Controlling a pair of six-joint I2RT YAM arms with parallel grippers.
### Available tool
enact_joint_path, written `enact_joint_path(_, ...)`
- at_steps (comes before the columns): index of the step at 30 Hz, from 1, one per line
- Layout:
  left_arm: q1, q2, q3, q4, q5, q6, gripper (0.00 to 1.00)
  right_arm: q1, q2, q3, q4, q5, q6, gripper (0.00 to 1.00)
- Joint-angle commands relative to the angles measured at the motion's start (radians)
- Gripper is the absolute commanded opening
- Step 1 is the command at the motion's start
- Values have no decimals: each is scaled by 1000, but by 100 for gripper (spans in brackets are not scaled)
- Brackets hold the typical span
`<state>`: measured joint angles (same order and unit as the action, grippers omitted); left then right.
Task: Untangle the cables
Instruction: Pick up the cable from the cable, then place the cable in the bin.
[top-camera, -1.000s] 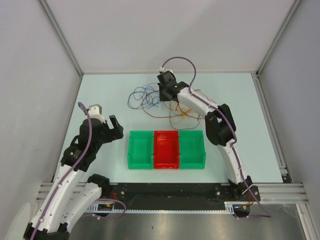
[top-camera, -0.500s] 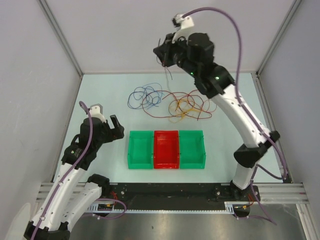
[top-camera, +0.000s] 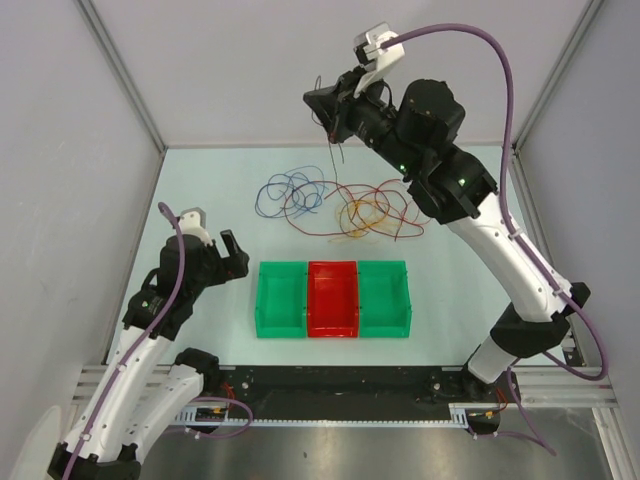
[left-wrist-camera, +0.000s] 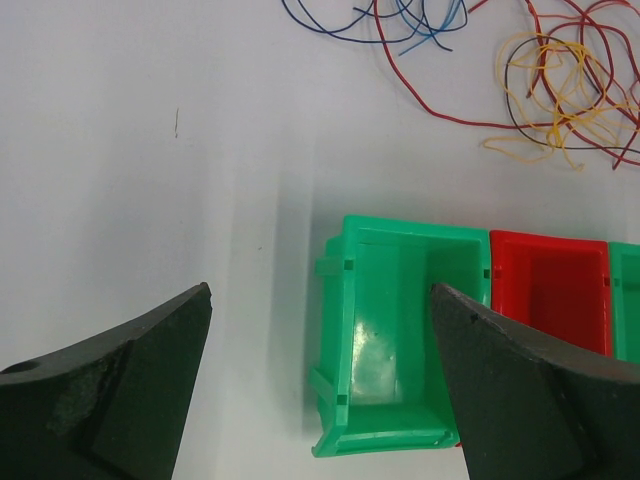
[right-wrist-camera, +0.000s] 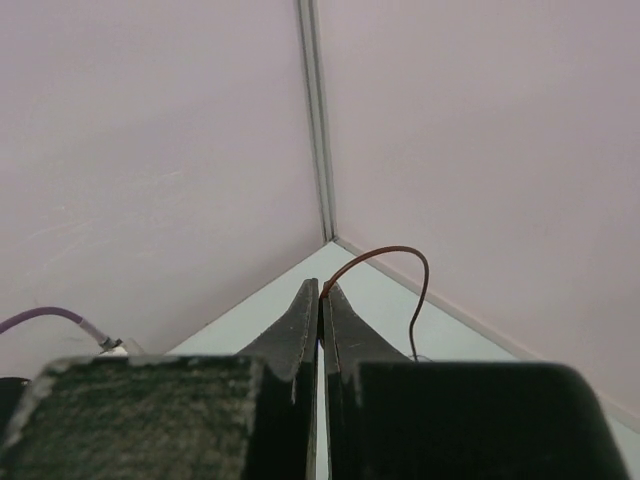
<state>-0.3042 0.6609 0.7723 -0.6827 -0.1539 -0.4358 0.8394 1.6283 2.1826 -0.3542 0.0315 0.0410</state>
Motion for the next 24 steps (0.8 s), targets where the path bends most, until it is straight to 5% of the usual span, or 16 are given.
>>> enact_joint_path(1, 7, -7, 30, 18, 11, 5, 95, 75, -35, 156, 123, 34, -139, 0)
enact_joint_path(5, 7, -14, 32, 17, 7, 3, 95, 139, -85, 165, 179, 41, -188, 0)
enact_joint_path(12, 7, -17, 30, 17, 8, 2, 95, 173, -252, -179, 287, 163, -190, 0)
enact_joint_path(24, 17, -11, 28, 21, 16, 3, 95, 184, -347, -515, 169, 240, 34, 0)
